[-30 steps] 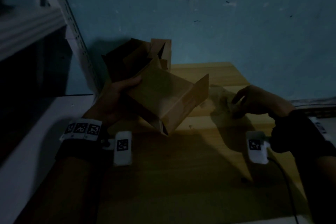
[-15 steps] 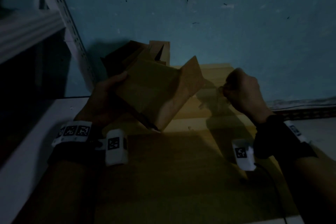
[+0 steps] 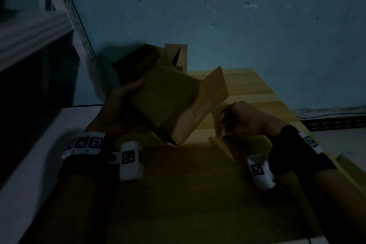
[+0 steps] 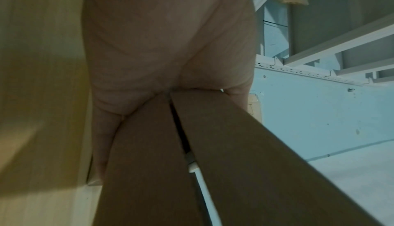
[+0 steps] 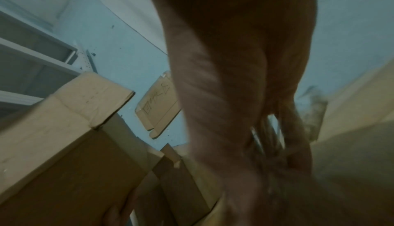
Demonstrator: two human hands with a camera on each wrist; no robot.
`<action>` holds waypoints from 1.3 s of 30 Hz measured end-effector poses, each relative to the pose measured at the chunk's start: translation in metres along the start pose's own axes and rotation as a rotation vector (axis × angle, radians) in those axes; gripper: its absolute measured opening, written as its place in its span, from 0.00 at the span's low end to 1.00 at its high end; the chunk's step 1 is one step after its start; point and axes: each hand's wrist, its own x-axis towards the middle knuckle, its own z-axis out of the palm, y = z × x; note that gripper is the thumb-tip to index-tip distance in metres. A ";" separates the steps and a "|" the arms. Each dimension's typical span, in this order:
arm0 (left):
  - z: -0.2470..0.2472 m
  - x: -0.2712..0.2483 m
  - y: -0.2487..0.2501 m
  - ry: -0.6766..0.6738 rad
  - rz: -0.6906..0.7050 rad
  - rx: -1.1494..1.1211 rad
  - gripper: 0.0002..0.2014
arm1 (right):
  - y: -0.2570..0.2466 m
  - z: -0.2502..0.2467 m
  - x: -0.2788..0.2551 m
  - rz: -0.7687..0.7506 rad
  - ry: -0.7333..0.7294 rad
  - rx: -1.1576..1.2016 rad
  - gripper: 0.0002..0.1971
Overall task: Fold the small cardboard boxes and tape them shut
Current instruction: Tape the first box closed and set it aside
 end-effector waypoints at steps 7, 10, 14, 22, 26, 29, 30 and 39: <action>0.005 -0.002 0.001 -0.007 -0.008 -0.017 0.25 | 0.012 -0.020 -0.019 0.227 0.168 0.169 0.21; 0.005 -0.001 0.000 0.010 0.007 -0.014 0.25 | 0.031 -0.030 -0.021 0.286 0.189 -0.049 0.14; 0.002 -0.002 -0.001 0.024 -0.005 -0.001 0.38 | 0.037 -0.039 -0.029 0.319 0.158 -0.041 0.08; 0.003 -0.002 0.003 0.013 0.042 -0.047 0.20 | 0.037 -0.048 -0.032 0.333 0.236 -0.055 0.09; 0.004 -0.004 0.002 0.003 0.036 -0.018 0.20 | 0.036 -0.048 -0.034 0.339 0.265 -0.041 0.08; 0.005 -0.004 0.002 -0.004 0.037 -0.019 0.22 | 0.037 -0.047 -0.036 0.316 0.341 0.013 0.13; 0.006 -0.004 0.002 -0.009 0.035 -0.025 0.23 | 0.037 -0.047 -0.036 0.303 0.394 0.024 0.16; 0.007 -0.002 0.002 -0.024 0.102 -0.015 0.26 | 0.001 -0.041 -0.029 0.020 0.777 0.217 0.17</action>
